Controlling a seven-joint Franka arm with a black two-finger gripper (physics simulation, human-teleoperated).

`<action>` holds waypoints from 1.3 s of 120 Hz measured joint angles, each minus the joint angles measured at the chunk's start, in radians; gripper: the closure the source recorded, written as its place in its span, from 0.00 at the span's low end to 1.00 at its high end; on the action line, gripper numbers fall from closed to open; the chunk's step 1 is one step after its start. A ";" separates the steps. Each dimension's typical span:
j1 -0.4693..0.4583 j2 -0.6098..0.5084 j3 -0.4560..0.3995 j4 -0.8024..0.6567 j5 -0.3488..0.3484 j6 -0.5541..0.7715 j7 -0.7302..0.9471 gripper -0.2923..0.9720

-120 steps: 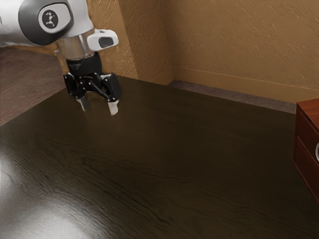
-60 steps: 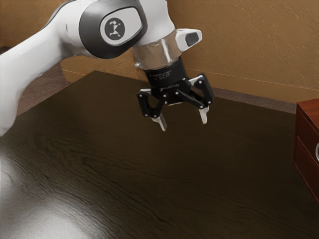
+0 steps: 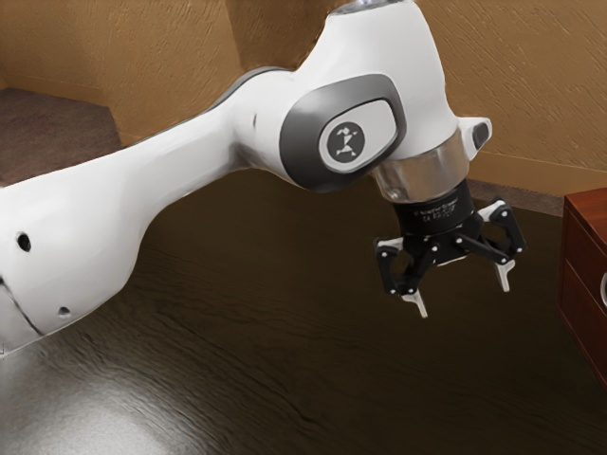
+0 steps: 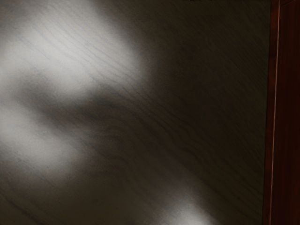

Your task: Pull the drawer handle with one arm to open the drawer

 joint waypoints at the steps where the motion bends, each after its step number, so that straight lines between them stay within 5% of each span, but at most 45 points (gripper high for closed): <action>1: -0.001 0.003 0.000 0.000 0.000 0.005 -0.004 0.23; 78: -0.048 0.070 0.000 -0.040 0.000 0.331 -0.197 0.23; 156: -0.119 0.123 0.000 -0.062 0.009 0.463 -0.263 0.23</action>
